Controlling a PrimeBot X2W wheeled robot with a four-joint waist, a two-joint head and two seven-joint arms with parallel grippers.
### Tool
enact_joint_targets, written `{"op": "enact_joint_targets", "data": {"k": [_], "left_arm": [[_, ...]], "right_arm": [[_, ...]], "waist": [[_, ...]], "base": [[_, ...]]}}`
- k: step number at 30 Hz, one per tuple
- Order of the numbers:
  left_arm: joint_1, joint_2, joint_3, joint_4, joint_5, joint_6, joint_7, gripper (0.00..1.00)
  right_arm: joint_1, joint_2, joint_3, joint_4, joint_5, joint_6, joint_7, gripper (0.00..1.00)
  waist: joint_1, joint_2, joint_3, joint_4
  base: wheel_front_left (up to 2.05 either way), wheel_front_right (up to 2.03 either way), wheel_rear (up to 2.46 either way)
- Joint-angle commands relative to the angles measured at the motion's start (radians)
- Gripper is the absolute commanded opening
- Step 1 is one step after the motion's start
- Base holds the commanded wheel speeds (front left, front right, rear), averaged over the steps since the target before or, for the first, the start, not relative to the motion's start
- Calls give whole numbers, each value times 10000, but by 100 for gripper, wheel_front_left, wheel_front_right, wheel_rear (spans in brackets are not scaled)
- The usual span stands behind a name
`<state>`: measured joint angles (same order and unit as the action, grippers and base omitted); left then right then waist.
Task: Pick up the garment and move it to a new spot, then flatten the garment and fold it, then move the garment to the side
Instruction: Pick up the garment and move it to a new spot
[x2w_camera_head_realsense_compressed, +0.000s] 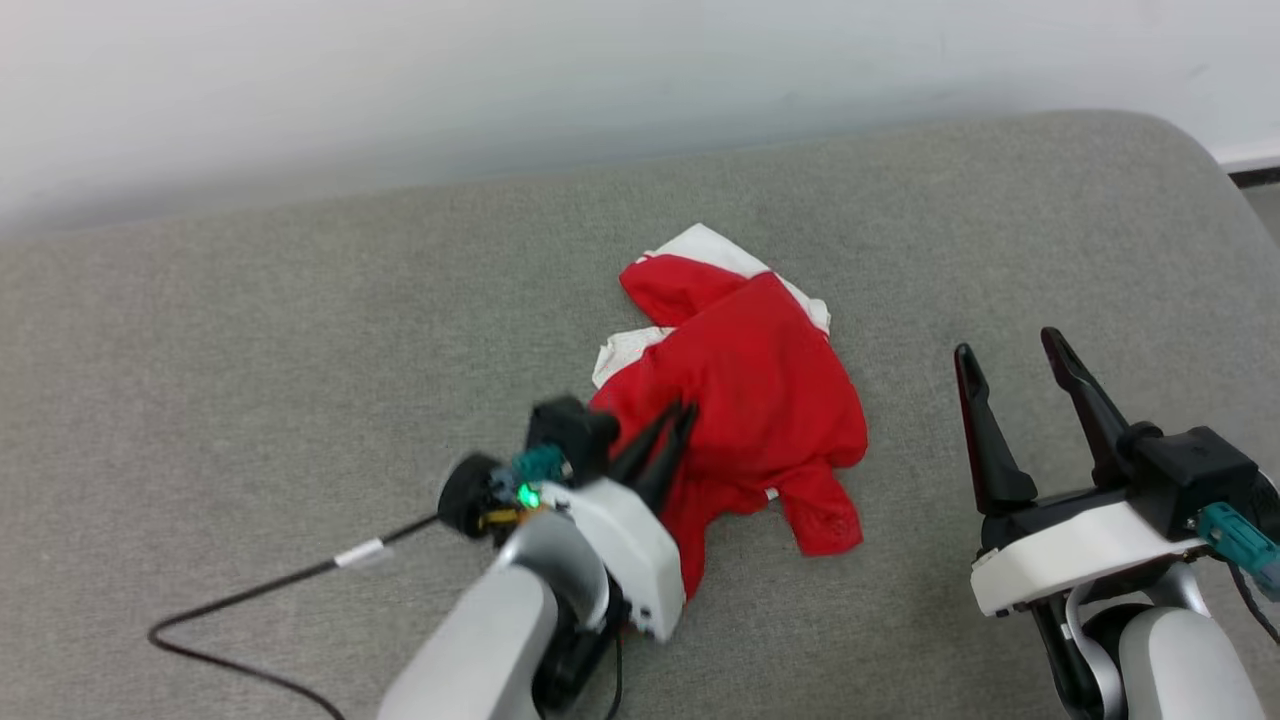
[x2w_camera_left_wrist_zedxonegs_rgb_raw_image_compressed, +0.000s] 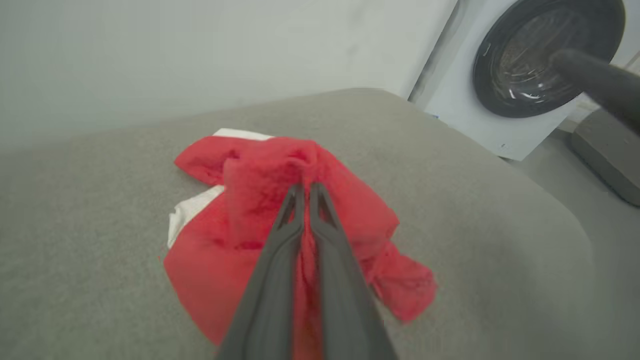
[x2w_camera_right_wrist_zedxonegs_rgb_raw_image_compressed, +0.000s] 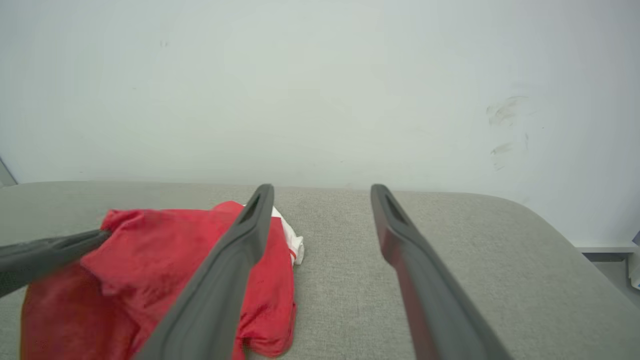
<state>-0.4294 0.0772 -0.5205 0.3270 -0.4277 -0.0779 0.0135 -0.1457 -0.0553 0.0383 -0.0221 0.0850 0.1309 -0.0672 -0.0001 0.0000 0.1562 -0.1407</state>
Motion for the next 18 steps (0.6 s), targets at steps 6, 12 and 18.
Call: {"op": "enact_joint_targets", "data": {"k": [6,12,18], "left_arm": [[887,249,-515,481,224,-13,84,34],[693,225,-504,96,345,-32,-897,100],[673,237,-208,-824,439,330,-1905,100]], "right_arm": [[-309,58,-11,132,78,-3,-160,100],[-346,56,-131,246,27,-3,-207,100],[-81,56,-283,250,-25,-3,-66,100]], "waist": [[1,0,515,38],[1,0,297,362],[1,0,-337,703]], "base": [[0,0,0],[0,0,0],[0,0,0]]}}
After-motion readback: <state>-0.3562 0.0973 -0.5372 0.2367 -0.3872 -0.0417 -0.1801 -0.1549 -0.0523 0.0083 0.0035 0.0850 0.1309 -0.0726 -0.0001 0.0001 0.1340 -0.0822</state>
